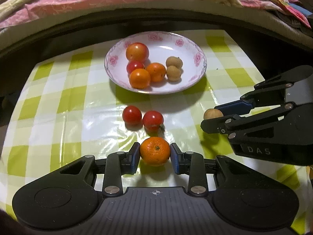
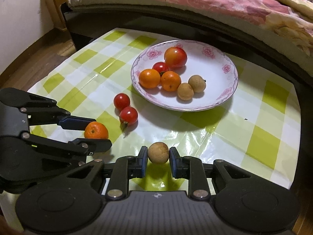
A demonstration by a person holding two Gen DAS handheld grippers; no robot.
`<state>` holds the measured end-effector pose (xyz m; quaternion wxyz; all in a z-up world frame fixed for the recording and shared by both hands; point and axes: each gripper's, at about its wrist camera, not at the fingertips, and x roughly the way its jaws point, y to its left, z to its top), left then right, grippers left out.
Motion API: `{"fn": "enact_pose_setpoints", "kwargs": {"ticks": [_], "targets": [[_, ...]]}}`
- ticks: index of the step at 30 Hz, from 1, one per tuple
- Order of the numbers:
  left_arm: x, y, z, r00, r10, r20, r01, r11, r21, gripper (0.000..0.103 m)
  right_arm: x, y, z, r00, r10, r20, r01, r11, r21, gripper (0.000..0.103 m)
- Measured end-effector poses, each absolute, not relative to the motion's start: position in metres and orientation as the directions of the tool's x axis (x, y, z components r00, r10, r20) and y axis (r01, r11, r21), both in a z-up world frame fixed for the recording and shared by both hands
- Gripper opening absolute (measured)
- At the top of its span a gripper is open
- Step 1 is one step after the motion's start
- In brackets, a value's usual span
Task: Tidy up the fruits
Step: 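Carry the mandarin and longan toward the plate with both tools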
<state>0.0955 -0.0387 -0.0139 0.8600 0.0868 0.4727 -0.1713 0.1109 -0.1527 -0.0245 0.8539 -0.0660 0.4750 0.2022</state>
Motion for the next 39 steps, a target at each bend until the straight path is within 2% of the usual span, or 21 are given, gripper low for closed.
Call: {"fn": "enact_pose_setpoints", "kwargs": {"ticks": [39], "targets": [[0.117,-0.056,0.001,0.549,-0.213,-0.808,0.372,0.928,0.007,0.039,0.127,-0.164,-0.003,0.538,0.274,-0.797,-0.335,0.937,0.096,0.027]]}}
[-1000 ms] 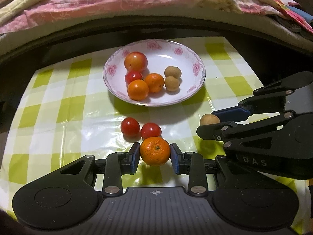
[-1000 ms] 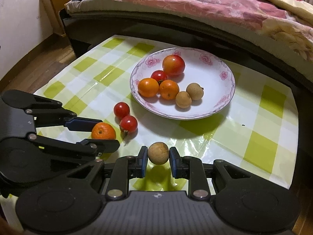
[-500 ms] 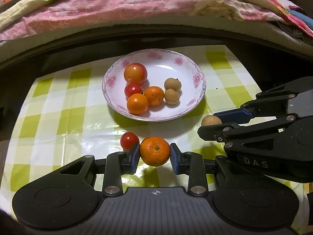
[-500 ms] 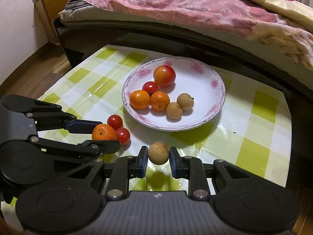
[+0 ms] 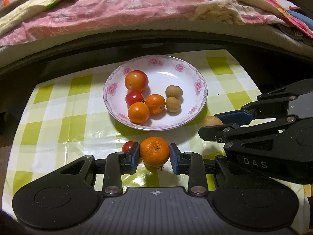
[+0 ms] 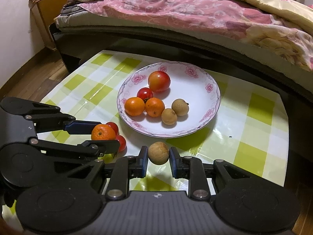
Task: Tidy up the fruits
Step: 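Carry the mandarin and longan toward the plate with both tools, then lower the mandarin and longan onto the plate and open both tools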
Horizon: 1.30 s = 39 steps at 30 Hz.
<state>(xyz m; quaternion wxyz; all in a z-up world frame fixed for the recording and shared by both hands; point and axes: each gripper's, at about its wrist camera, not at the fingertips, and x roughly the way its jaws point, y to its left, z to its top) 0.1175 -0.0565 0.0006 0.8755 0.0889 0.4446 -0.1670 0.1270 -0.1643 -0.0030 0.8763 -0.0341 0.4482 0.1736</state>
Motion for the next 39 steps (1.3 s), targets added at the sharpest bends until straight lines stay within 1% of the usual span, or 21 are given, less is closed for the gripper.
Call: {"fn": "enact_pose_setpoints", "kwargs": {"ticks": [24,32,39], "targets": [[0.135,-0.055,0.008,0.587,-0.21,-0.782,0.342,0.94,0.004,0.039,0.142,-0.166,0.007,0.583,0.257,-0.771,-0.296,0.951,0.093,0.027],[0.15,-0.053,0.009,0.6,-0.205,-0.773,0.32,0.947,-0.003,0.039,0.157,-0.164,0.012,0.606,0.26,-0.752,-0.301,0.95,0.085,0.027],[0.163,-0.058,0.004,0.604,-0.199,-0.771,0.318,0.948,0.005,0.039,0.172,-0.169,0.009,0.61,0.249,-0.752,-0.277,0.956,0.093,0.027]]}}
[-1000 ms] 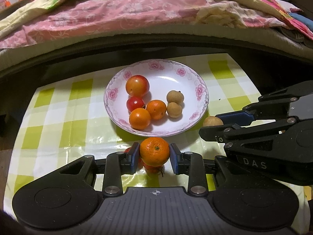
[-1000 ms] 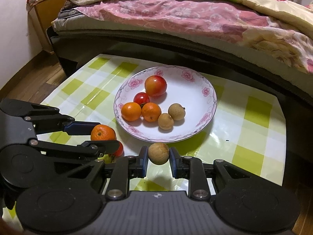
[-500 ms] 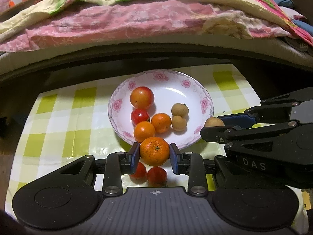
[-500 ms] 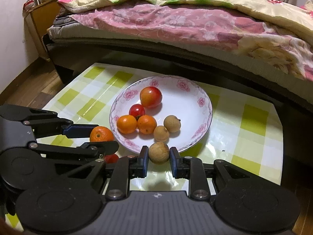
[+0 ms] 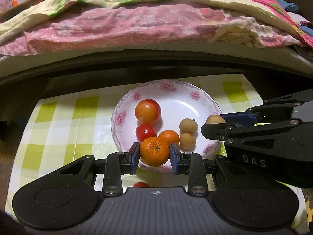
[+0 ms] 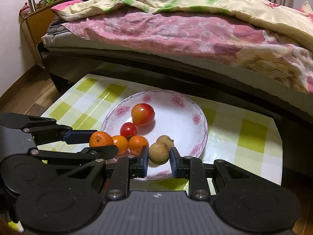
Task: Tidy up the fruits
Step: 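Lower the mandarin and longan onto the plate and open both tools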
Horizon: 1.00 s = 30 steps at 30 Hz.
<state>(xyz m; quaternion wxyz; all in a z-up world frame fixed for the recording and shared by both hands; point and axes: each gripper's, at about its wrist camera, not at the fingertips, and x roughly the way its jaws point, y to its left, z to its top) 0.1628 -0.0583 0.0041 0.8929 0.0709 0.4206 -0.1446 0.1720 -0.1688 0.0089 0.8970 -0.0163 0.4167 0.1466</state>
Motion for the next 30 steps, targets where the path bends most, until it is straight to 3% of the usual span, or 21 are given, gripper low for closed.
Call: {"fn": "enact_pose_setpoints", "kwargs": {"ticks": [30], "targets": [[0.198,-0.06,-0.01,0.617,-0.163,-0.77,0.277,0.961,0.019,0.038,0.211,-0.17,-0.006,0.617,0.237,-0.75,-0.246,0.964,0.102,0.027]]}}
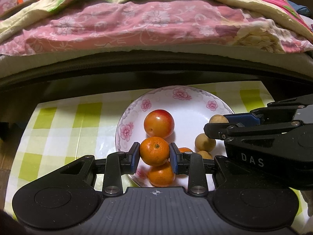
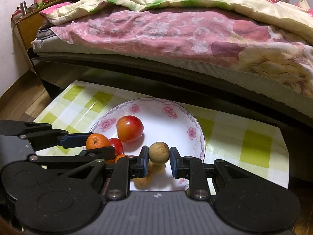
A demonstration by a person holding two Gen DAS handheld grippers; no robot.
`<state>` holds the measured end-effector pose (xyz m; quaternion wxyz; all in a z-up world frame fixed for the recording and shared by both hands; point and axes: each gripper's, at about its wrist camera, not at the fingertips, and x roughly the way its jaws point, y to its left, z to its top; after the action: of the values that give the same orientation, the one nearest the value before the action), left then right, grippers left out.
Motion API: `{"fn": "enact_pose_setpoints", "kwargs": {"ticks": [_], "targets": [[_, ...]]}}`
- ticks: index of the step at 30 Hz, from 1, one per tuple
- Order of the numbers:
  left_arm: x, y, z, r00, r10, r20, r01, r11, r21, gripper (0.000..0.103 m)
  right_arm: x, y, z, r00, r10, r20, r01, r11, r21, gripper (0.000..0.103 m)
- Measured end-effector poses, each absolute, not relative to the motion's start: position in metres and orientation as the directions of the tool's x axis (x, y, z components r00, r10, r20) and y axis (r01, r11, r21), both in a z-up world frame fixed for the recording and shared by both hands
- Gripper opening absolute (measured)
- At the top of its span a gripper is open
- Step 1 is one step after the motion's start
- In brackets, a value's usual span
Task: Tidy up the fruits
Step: 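Lower the mandarin and longan onto the plate and open both tools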
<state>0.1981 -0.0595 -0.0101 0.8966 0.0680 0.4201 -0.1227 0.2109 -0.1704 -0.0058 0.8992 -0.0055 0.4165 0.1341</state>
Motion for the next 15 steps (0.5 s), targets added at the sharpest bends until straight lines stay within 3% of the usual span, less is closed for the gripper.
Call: {"fn": "enact_pose_setpoints", "kwargs": {"ticks": [15], "targets": [[0.21,-0.058,-0.015,0.618,-0.166,-0.769,0.259,0.966,0.0,0.039,0.232,-0.168,-0.022,0.598,0.23,-0.767,-0.234,0.966,0.107,0.027]]}}
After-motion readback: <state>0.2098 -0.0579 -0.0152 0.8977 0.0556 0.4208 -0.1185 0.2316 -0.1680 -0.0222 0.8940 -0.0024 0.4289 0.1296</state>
